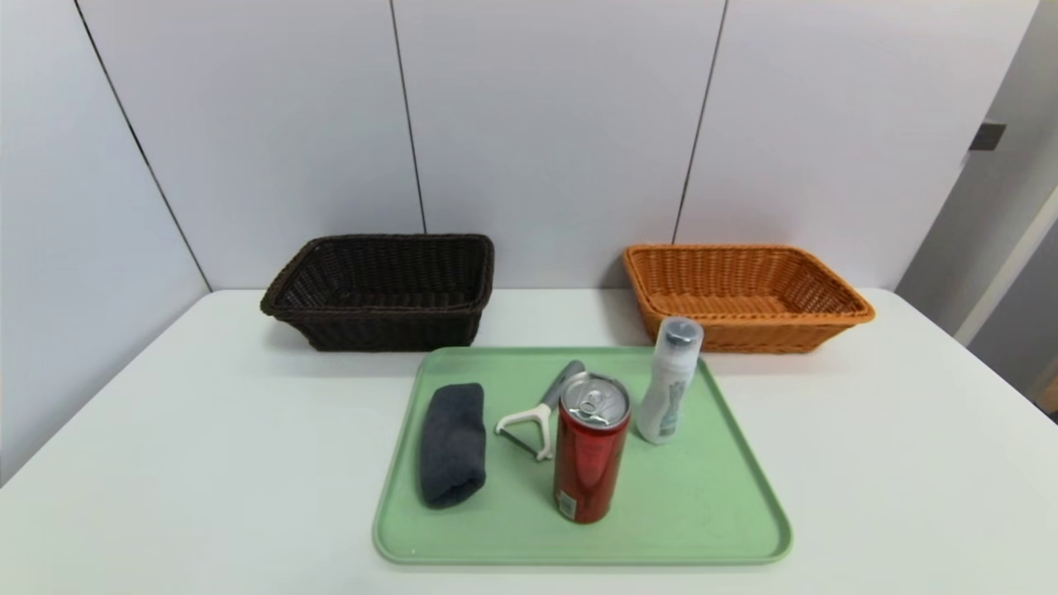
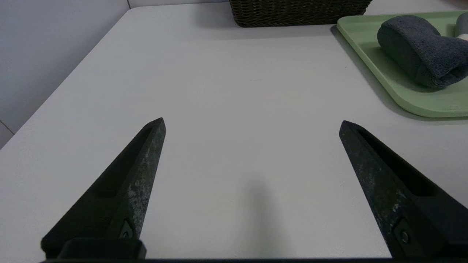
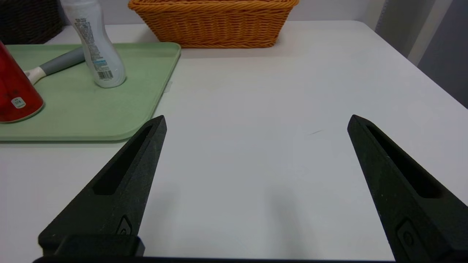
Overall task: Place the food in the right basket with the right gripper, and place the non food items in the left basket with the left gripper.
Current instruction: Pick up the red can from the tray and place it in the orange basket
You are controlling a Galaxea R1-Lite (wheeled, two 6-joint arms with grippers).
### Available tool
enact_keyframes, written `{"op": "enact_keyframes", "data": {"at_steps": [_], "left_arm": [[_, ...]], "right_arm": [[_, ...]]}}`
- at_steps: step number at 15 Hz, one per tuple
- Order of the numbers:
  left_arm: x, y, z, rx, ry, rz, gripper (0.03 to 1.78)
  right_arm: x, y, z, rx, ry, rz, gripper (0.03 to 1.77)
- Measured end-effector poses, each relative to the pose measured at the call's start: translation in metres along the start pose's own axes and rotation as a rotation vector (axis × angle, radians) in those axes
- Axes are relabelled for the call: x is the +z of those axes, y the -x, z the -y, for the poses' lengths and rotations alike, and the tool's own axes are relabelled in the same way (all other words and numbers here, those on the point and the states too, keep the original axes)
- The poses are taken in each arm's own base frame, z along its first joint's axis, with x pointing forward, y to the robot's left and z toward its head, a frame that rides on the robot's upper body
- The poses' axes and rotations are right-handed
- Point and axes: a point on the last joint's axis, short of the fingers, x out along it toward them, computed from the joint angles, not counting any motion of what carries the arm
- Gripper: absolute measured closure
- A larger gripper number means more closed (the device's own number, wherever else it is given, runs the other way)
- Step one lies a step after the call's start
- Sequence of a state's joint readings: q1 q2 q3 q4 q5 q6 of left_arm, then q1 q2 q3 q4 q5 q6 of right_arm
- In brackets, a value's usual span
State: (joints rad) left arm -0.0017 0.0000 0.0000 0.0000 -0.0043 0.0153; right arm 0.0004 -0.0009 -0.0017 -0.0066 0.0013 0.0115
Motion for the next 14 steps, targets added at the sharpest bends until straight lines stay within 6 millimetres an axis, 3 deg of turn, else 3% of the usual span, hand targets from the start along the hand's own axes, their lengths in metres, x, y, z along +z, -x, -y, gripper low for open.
{"op": "enact_keyframes", "data": {"at_steps": [14], "left_arm": [[0.0, 0.0, -0.0001, 0.003, -0.001, 0.0, 0.12]], "right_arm": [[-0.0007, -0.0001, 0.0, -0.001, -0.002, -0.004, 0.09]]}}
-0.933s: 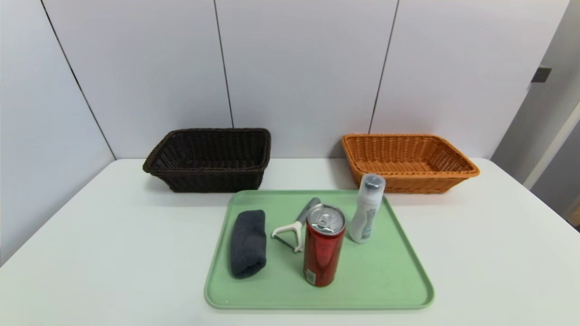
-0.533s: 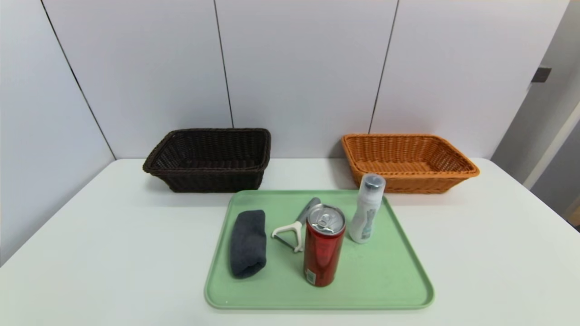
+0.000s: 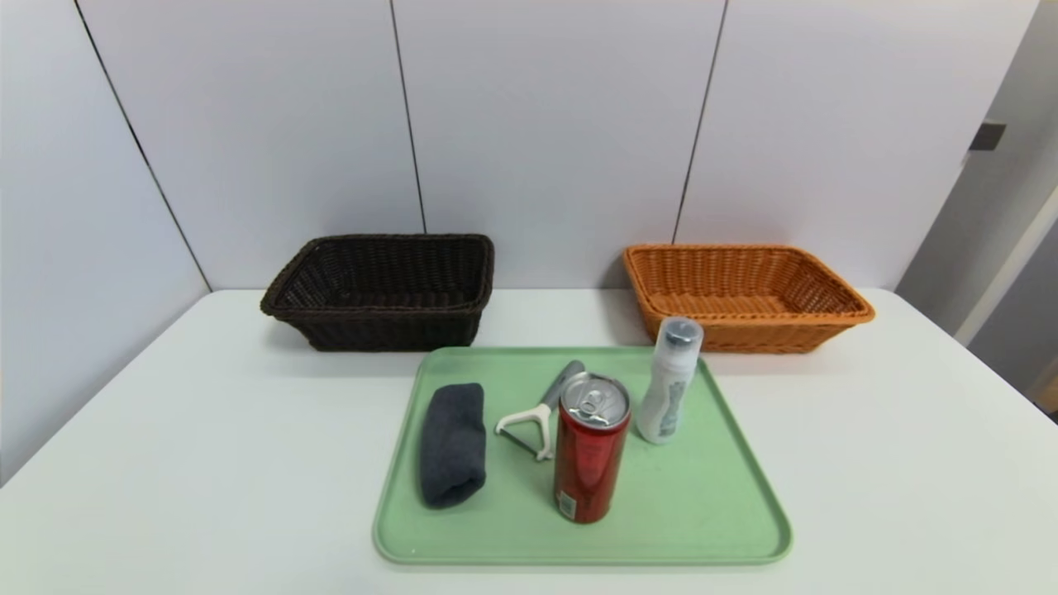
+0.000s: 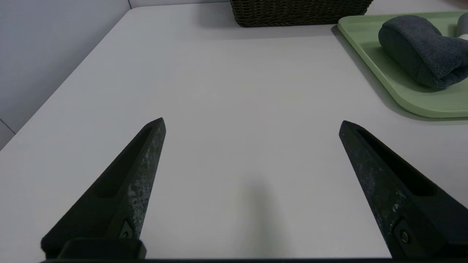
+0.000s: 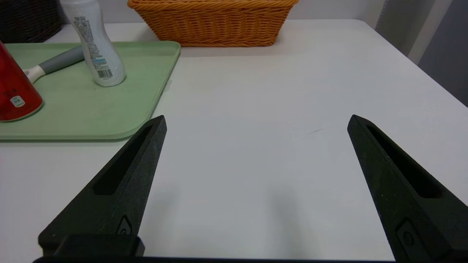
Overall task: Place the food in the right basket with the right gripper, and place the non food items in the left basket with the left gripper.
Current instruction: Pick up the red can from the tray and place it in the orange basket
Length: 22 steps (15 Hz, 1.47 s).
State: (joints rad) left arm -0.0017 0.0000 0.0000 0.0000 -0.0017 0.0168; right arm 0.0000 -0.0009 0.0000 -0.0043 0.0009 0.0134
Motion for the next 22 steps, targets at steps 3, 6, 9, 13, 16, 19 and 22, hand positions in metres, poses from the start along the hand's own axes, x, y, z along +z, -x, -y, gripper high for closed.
{"op": "enact_keyframes", "data": {"at_steps": [3, 6, 9, 13, 16, 19, 22], "left_arm": [[0.001, 0.001, 0.0, -0.006, -0.012, -0.005, 0.12], [0.015, 0.006, 0.0, -0.036, -0.032, -0.018, 0.12], [0.043, 0.011, 0.0, -0.059, -0.022, -0.097, 0.12], [0.085, -0.013, 0.0, -0.088, 0.021, -0.226, 0.12], [0.121, -0.044, 0.001, -0.116, 0.048, -0.298, 0.12], [0.148, -0.078, 0.0, -0.125, 0.058, -0.36, 0.12], [0.165, -0.108, 0.001, -0.167, 0.072, -0.399, 0.12]], "right_arm": [[0.0, 0.0, 0.0, -0.001, -0.01, 0.003, 0.09], [0.02, 0.007, 0.0, -0.015, -0.017, 0.041, 0.09], [0.037, 0.016, 0.0, -0.01, -0.018, -0.04, 0.09], [0.073, 0.008, 0.0, -0.003, -0.017, -0.108, 0.09], [0.102, -0.011, -0.001, 0.022, -0.017, -0.172, 0.09], [0.123, -0.037, -0.003, 0.062, -0.021, -0.255, 0.09], [0.137, -0.06, -0.004, 0.084, -0.024, -0.316, 0.09]]}}
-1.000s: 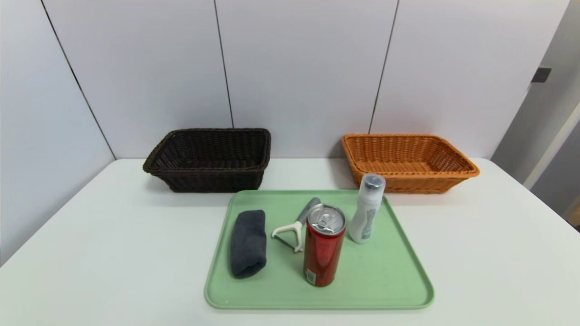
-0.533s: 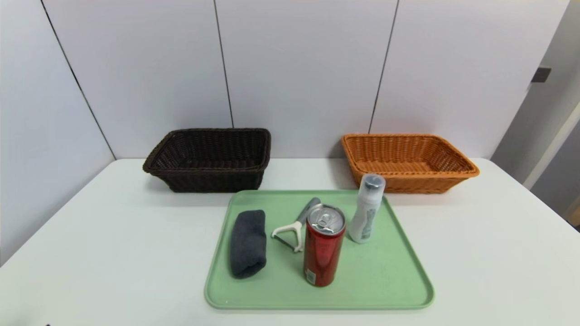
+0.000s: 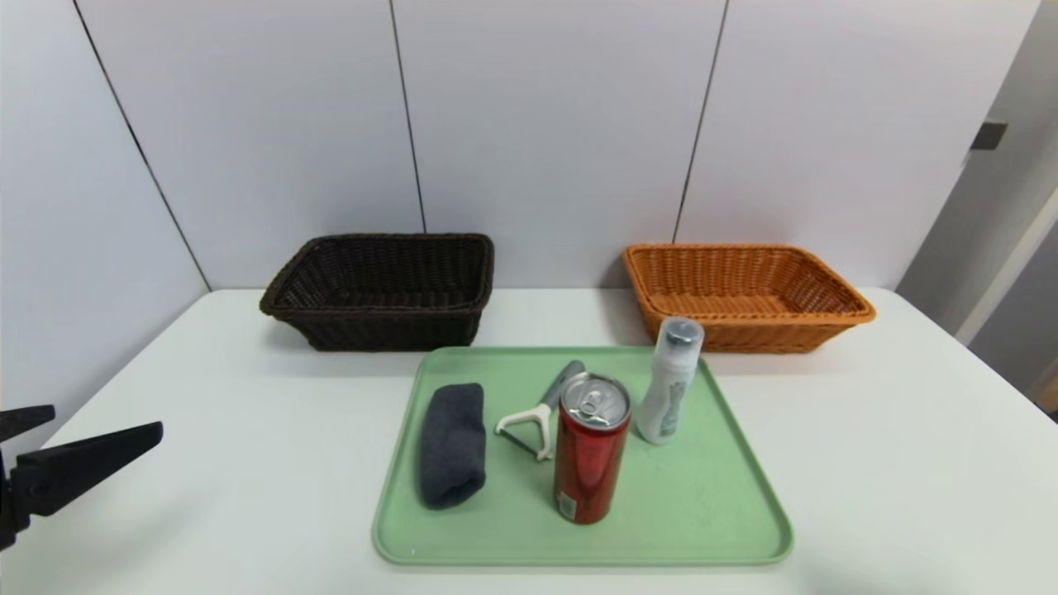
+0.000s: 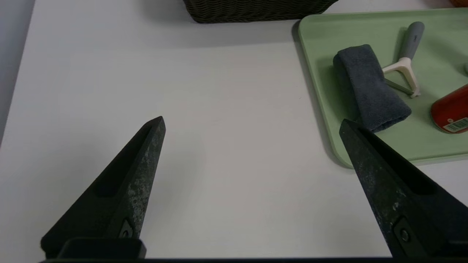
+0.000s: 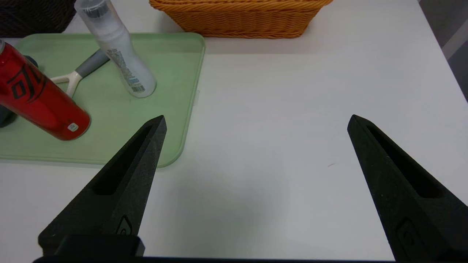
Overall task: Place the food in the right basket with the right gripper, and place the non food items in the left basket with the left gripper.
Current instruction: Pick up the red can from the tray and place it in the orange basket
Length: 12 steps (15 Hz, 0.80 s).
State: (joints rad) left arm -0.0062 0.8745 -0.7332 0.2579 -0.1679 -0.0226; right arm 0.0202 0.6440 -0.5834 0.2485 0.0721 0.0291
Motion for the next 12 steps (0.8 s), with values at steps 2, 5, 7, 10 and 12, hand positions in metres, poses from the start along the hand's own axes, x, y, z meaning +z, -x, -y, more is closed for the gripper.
{"op": "enact_keyframes", "data": {"at_steps": [2, 5, 7, 10, 12], "left_arm": [[0.01, -0.011, -0.001, -0.032, 0.003, -0.021, 0.12], [0.009, -0.027, -0.003, -0.043, 0.013, -0.086, 0.12], [0.004, -0.033, 0.0, -0.075, 0.004, -0.122, 0.12], [0.003, -0.037, 0.006, -0.125, -0.02, -0.138, 0.12], [0.002, -0.04, 0.011, -0.16, -0.036, -0.146, 0.12]], "right_arm": [[0.011, -0.01, 0.0, 0.01, -0.002, -0.031, 0.09], [0.013, -0.023, 0.0, 0.069, -0.007, -0.088, 0.09], [0.011, -0.029, -0.002, 0.152, -0.012, -0.118, 0.09], [0.009, -0.037, -0.006, 0.261, -0.002, -0.162, 0.09], [0.009, -0.045, -0.012, 0.327, 0.03, -0.177, 0.09]]}}
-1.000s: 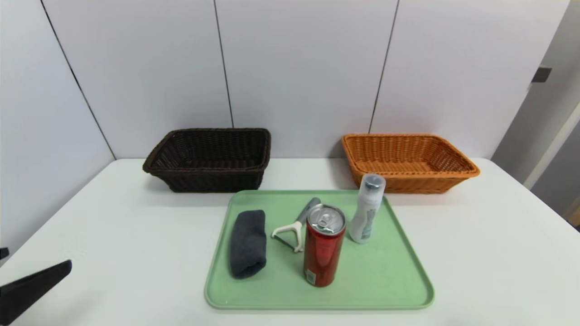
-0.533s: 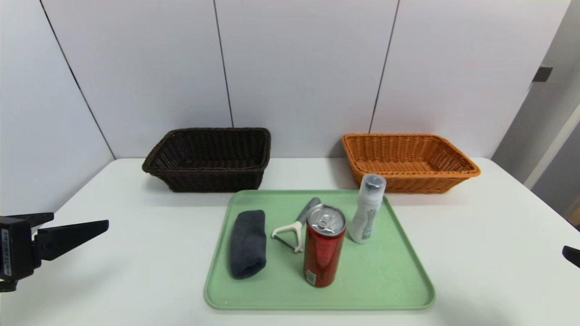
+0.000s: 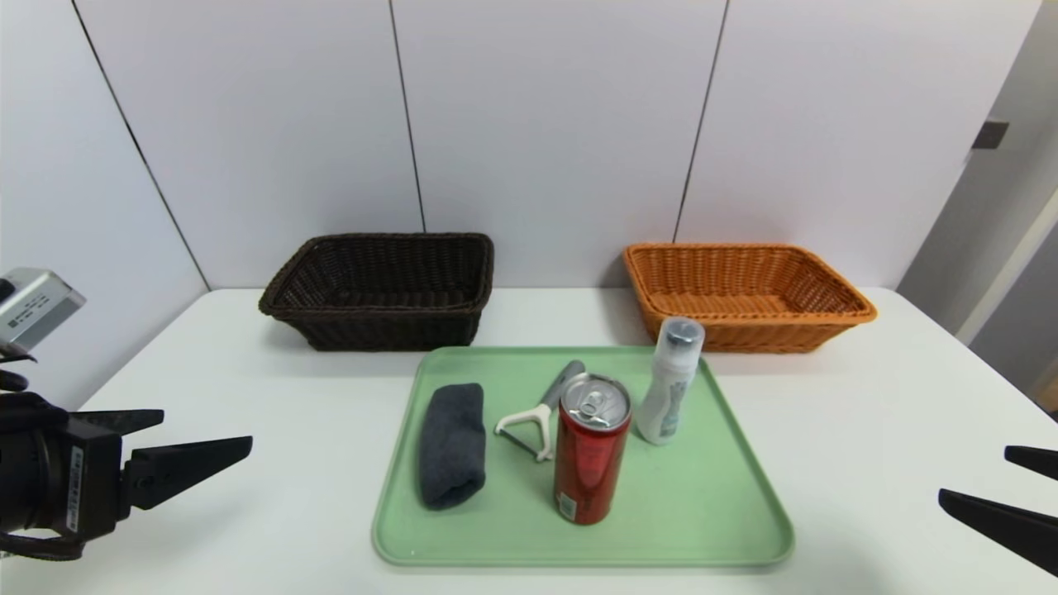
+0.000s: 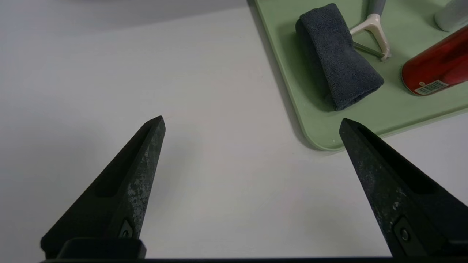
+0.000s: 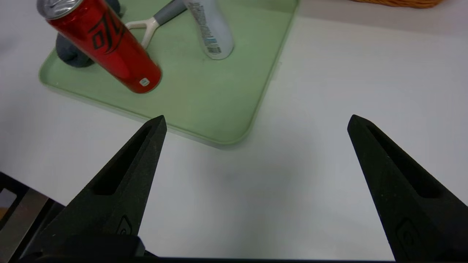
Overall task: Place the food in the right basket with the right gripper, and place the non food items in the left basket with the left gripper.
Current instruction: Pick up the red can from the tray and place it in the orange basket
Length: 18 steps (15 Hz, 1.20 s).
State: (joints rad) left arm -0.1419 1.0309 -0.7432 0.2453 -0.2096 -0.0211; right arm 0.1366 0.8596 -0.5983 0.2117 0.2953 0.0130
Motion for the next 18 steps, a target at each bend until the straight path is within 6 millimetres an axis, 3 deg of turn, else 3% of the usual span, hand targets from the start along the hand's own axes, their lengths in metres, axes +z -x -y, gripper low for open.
{"op": "enact_keyframes", "data": {"at_steps": [8, 12, 18], "left_arm": [[0.005, -0.011, 0.001, -0.014, -0.009, 0.008, 0.12], [0.007, -0.013, 0.0, -0.011, -0.01, 0.003, 0.12], [0.007, -0.014, 0.0, -0.01, -0.007, -0.001, 0.12]], "right_arm": [[0.009, -0.048, -0.028, 0.285, 0.186, -0.009, 0.09], [0.001, -0.067, -0.043, 0.379, 0.238, -0.019, 0.09], [-0.008, -0.112, -0.064, 0.455, 0.295, 0.049, 0.09]]}}
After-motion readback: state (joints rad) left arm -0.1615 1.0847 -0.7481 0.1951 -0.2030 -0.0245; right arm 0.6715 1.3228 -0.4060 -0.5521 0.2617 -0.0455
